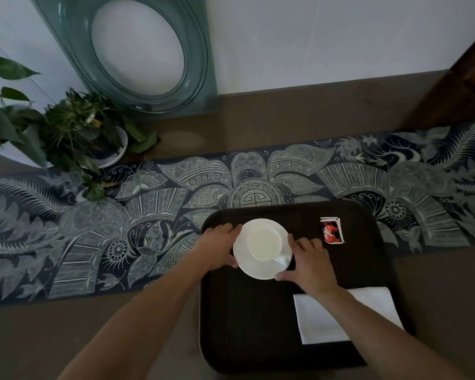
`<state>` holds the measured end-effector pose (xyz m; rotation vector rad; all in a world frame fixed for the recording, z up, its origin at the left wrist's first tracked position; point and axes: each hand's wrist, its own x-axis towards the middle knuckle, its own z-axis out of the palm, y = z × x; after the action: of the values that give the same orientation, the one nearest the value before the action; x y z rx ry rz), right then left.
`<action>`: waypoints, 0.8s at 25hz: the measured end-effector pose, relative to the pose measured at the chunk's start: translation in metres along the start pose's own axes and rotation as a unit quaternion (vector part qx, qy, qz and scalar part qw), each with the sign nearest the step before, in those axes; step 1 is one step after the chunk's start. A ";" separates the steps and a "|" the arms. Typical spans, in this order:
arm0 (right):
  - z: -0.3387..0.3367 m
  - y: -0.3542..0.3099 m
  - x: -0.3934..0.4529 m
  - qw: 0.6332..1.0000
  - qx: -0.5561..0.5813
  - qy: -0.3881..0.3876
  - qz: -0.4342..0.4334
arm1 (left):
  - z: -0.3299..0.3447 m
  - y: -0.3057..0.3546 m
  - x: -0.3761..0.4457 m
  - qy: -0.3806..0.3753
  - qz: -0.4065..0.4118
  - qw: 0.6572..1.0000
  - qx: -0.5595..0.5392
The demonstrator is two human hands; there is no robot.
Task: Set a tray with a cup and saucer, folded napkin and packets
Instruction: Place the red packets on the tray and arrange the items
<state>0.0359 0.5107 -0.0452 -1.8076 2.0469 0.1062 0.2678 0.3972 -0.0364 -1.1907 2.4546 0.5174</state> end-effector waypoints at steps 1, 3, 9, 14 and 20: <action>-0.004 0.003 0.005 1.000 -0.005 -0.012 -0.013 | 0.004 0.002 -0.004 0.012 -0.012 1.000 -0.008; -0.012 0.007 0.015 0.998 -0.015 -0.038 -0.041 | 0.014 0.008 -0.014 0.034 -0.040 0.998 -0.019; -0.032 0.012 0.042 0.988 -0.024 -0.093 -0.118 | 0.039 0.028 -0.036 0.086 -0.129 0.986 -0.058; -0.028 0.015 0.038 0.991 0.000 -0.096 -0.097 | 0.029 0.021 -0.034 0.092 -0.125 0.984 -0.086; -0.002 0.012 0.009 0.995 0.084 -0.051 -0.017 | 0.000 0.003 -0.008 -0.013 -0.053 0.998 -0.043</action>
<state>0.0230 0.5037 -0.0492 -1.6987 1.8951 0.0156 0.2697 0.4044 -0.0327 -1.3304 2.3532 0.6108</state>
